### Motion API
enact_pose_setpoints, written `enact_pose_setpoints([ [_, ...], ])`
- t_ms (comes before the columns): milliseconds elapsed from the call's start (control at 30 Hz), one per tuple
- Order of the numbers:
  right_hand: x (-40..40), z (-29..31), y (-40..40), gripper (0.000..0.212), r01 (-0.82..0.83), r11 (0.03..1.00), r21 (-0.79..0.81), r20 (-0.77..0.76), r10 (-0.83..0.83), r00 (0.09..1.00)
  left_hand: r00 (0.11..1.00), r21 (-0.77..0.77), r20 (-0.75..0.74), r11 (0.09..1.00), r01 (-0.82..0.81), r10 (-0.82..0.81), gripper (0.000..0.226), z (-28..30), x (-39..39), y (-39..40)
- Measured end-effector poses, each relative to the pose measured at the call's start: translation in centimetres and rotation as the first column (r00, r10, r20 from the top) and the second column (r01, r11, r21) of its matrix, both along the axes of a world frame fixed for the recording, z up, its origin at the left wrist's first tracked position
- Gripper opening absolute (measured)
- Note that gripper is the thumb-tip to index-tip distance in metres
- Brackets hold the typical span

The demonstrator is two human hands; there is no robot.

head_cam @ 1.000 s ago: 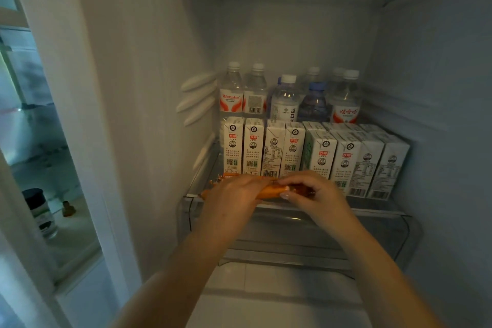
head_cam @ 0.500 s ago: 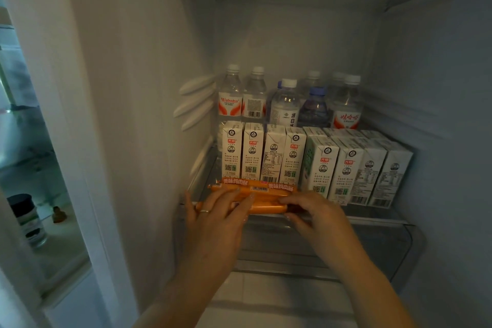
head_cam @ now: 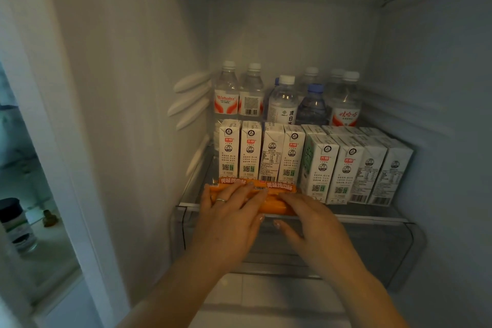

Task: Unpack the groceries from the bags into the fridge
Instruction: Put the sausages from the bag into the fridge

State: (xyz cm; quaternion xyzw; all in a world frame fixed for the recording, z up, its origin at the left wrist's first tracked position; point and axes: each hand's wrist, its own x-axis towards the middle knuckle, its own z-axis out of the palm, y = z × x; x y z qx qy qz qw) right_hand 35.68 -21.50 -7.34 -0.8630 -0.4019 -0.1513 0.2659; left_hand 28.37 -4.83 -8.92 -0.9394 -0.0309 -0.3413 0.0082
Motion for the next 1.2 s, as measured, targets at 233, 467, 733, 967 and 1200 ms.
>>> enact_pose_setpoints([
  [233,-0.3,-1.7,0.0,0.051,0.019,1.000,0.022,0.245,-0.024,0.969,0.992,0.006,-0.104,0.997,-0.071,0.071,0.057,-0.5,-0.6,-0.1],
  [467,-0.8,-2.1,0.2,0.059,0.096,0.990,-0.100,0.282,-0.065,0.957,0.987,0.020,-0.125,0.995,-0.095,0.096,0.070,-1.1,-1.5,0.6],
  [733,-0.7,-1.7,0.3,0.063,0.122,0.982,-0.146,0.251,-0.082,0.965,0.985,0.017,-0.149,0.996,-0.089,0.090,0.072,-1.0,-1.2,0.9],
  [967,-0.8,-1.3,0.1,0.054,0.004,0.998,0.057,0.049,-0.007,0.999,0.996,-0.110,-0.056,0.991,-0.075,0.070,0.062,-1.2,-3.3,-0.8],
  [1200,-3.9,0.2,-1.0,0.053,-0.052,0.939,0.339,-0.140,0.105,0.985,0.990,-0.250,-0.039,0.958,-0.140,0.135,0.054,-1.8,-10.9,-3.6],
])
